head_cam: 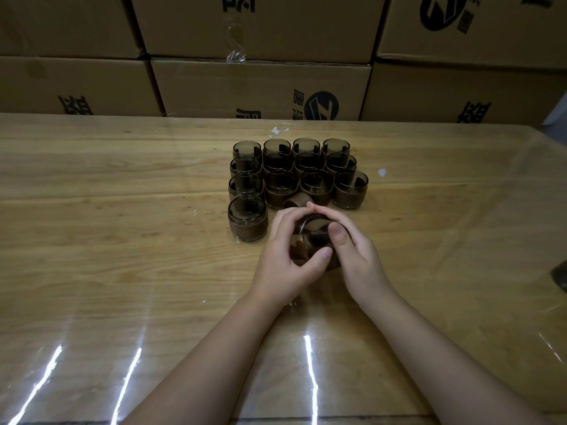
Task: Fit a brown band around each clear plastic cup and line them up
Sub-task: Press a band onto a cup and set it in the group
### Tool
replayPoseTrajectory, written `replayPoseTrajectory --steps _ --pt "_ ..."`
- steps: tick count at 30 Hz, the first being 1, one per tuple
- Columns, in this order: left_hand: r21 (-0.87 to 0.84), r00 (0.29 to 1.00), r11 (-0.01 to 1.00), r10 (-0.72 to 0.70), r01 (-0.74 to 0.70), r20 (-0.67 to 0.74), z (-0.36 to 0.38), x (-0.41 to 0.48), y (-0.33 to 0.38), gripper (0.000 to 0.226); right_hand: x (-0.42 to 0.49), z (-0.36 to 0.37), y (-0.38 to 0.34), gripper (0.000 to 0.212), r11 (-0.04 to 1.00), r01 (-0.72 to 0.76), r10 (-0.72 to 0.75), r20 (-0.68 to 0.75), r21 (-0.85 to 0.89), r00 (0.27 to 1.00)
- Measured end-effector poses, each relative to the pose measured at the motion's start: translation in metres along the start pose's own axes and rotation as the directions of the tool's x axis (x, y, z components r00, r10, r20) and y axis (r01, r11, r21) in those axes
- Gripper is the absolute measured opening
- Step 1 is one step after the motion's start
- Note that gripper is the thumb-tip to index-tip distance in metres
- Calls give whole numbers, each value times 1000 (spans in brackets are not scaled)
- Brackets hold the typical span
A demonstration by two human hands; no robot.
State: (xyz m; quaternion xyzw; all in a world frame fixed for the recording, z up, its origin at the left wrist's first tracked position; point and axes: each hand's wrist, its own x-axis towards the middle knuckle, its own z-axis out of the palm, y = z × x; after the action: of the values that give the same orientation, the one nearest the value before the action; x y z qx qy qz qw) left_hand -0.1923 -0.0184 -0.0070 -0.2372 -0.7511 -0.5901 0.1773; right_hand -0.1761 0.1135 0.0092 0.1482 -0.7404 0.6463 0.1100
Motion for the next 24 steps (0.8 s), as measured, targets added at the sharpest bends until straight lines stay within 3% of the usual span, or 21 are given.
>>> replayPoseTrajectory --steps 13,24 --pt "28 998 1000 9 -7 -68 11 1 10 47 -2 12 -2 31 973 -73 127 -237 221 963" --pt "53 997 999 3 2 -81 18 1 9 44 -2 17 2 30 957 -159 236 -339 241 911"
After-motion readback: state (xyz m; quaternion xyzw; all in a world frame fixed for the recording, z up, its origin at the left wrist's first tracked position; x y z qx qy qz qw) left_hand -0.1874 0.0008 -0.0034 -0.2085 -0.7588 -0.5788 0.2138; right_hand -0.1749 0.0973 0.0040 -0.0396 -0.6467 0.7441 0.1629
